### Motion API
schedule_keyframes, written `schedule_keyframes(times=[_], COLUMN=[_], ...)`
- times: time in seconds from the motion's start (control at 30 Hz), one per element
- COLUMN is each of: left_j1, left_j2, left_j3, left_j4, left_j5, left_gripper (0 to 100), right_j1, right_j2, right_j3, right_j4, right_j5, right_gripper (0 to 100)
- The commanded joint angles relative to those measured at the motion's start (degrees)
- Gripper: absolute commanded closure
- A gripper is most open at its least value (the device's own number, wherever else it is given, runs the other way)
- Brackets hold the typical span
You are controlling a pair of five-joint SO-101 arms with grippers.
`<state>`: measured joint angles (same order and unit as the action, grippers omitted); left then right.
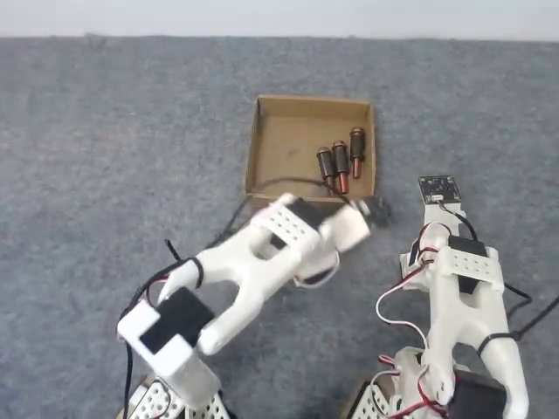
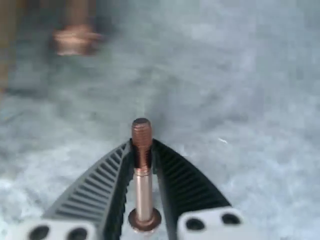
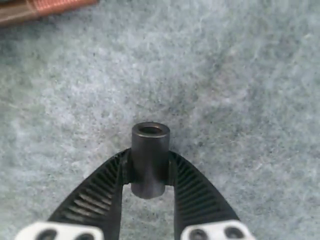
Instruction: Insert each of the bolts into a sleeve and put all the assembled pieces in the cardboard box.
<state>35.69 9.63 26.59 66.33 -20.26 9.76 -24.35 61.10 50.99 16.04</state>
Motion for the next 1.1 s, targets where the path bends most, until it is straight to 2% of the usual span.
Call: schedule_keyframes(times=[0.0,0.07,0.27,0.47,0.73,0.8,0.93,1.07], left_j1=[4.13,4.48,4.75,4.57,4.48,4.48,4.48,4.75], left_j2=[-4.84,-5.45,-5.89,-18.11,-41.05,-42.73,-42.81,-42.90], left_j3=[2.77,3.47,2.95,3.47,18.95,22.37,26.77,30.29], left_j4=[0.70,0.53,0.00,5.89,8.70,8.70,5.36,4.75], left_j5=[-3.43,-3.34,0.53,4.40,5.54,5.54,5.63,5.63], left_gripper=[83,80,85,88,88,90,99,99], right_j1=[0.84,0.84,0.84,0.84,0.84,0.84,0.75,0.75], right_j2=[-2.59,-2.59,-2.59,-2.59,-2.59,-2.59,-2.59,-2.59], right_j3=[-0.26,-0.26,-0.26,-0.26,-0.26,-0.26,-0.26,-0.26], right_j4=[-0.92,-0.92,-1.01,-1.01,-1.01,-1.01,-1.01,-0.92], right_j5=[0.88,0.88,0.88,0.88,0.88,0.88,0.88,0.88], right_gripper=[99.1,99.1,99.1,99.1,99.1,99.1,99.1,99.1])
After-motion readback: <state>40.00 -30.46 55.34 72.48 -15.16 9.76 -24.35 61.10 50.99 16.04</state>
